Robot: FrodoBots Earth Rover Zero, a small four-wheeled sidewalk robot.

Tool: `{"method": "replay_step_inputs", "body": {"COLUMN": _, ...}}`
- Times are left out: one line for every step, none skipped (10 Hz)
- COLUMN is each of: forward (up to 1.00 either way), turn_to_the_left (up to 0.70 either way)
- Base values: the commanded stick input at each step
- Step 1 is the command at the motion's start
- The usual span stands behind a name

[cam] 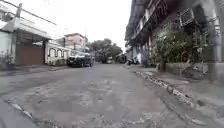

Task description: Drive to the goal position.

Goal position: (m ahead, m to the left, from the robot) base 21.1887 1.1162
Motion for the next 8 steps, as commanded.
{"method": "replay_step_inputs", "body": {"forward": 1.0, "turn_to_the_left": -0.4}}
{"method": "replay_step_inputs", "body": {"forward": 1.0, "turn_to_the_left": -0.4}}
{"method": "replay_step_inputs", "body": {"forward": 1.0, "turn_to_the_left": -0.39}}
{"method": "replay_step_inputs", "body": {"forward": 1.0, "turn_to_the_left": 0.0}}
{"method": "replay_step_inputs", "body": {"forward": 1.0, "turn_to_the_left": 0.0}}
{"method": "replay_step_inputs", "body": {"forward": 1.0, "turn_to_the_left": 0.0}}
{"method": "replay_step_inputs", "body": {"forward": 1.0, "turn_to_the_left": 0.0}}
{"method": "replay_step_inputs", "body": {"forward": 1.0, "turn_to_the_left": 0.0}}
